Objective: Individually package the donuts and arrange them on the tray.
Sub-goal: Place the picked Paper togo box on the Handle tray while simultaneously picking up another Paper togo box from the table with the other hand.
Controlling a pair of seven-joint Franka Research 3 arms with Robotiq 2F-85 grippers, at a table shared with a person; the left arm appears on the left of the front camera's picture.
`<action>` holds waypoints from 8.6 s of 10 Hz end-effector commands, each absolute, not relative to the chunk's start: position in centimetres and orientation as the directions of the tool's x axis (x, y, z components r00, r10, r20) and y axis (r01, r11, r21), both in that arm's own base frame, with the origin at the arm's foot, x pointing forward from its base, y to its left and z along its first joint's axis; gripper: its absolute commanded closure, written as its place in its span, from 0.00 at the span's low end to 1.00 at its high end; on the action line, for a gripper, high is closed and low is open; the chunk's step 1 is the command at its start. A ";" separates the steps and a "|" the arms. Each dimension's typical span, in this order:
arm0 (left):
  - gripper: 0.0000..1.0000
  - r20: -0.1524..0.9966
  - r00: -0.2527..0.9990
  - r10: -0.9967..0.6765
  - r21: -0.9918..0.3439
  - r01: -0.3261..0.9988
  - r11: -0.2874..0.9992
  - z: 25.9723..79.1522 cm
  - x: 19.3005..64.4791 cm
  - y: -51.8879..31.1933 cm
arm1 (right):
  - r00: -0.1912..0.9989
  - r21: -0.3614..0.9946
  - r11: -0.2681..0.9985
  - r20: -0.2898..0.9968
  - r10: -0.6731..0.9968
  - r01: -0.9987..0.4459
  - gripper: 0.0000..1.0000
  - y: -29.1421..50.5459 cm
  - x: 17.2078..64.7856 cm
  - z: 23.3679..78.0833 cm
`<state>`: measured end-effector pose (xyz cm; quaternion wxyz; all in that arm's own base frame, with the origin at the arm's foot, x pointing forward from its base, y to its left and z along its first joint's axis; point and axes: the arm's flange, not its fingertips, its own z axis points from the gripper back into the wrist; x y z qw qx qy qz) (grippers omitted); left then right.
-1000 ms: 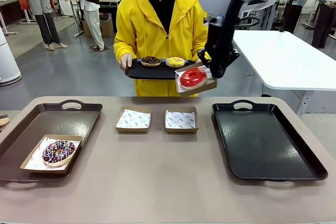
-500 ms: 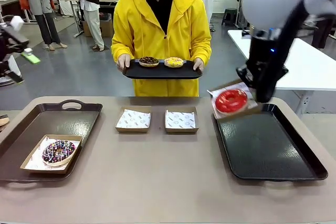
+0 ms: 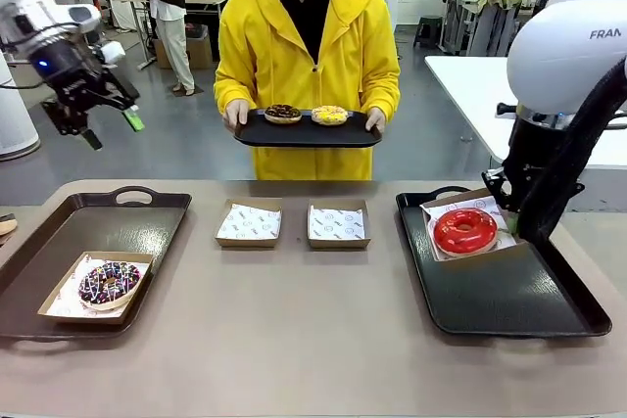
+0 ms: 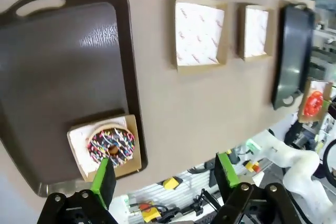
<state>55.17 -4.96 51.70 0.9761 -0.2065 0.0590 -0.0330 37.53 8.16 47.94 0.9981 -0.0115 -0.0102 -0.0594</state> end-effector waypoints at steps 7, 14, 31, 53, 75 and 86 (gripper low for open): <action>0.02 -0.005 1.000 0.013 -0.149 -0.014 0.989 45.5 56.3 -15.9 | 0.992 -0.022 0.992 0.019 -0.122 0.123 0.98 7.7 37.7 47.8; 0.02 0.037 0.999 0.029 -0.132 -0.024 0.991 38.8 55.8 -20.1 | 0.992 -0.022 0.992 0.019 -0.122 0.123 0.98 7.7 37.7 47.8; 0.02 0.032 0.999 -0.008 -0.066 0.011 0.998 37.0 57.1 -23.3 | 0.996 -0.045 0.995 0.021 -0.087 0.088 0.98 7.3 37.8 44.0; 0.59 0.036 0.999 -0.015 -0.013 0.015 1.000 32.6 59.3 -23.9 | 0.994 -0.039 0.997 -0.091 -0.067 0.063 0.09 5.8 39.3 36.0; 1.00 -0.009 1.000 -0.011 -0.007 0.011 1.000 32.7 59.6 -24.3 | 0.992 0.027 0.995 -0.087 -0.093 0.096 0.00 4.3 38.6 36.9; 1.00 0.092 0.992 0.081 -0.100 -0.072 0.992 50.1 61.7 -25.8 | 0.957 0.897 0.415 -0.030 -0.289 0.153 0.00 -19.7 26.9 46.6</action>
